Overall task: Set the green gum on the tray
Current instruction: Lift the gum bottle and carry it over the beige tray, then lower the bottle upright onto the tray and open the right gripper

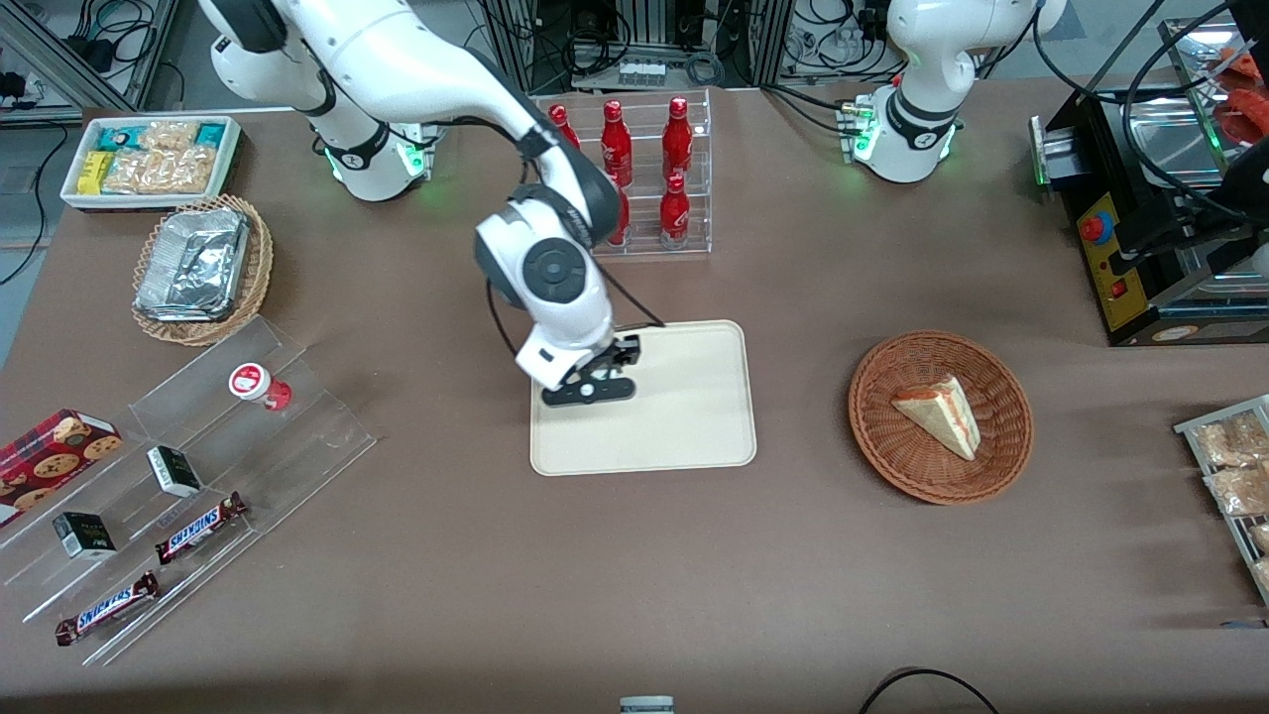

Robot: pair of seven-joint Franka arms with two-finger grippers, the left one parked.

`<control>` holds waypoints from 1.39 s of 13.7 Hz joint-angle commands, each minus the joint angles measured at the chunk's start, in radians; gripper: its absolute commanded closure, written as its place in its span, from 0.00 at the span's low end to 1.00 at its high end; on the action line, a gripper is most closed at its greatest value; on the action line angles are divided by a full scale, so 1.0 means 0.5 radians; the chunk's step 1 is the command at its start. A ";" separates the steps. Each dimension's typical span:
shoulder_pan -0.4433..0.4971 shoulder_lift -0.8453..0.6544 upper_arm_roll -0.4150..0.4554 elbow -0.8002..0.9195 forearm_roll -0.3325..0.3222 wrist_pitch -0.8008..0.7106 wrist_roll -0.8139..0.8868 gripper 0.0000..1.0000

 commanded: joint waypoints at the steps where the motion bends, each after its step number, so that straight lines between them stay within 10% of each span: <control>1: 0.043 0.159 -0.024 0.160 0.038 0.068 0.098 1.00; 7: 0.061 0.278 -0.030 0.161 0.017 0.252 0.111 1.00; 10: 0.061 0.300 -0.033 0.157 -0.020 0.265 0.096 0.00; 19: 0.080 0.248 -0.030 0.142 -0.207 0.262 0.095 0.00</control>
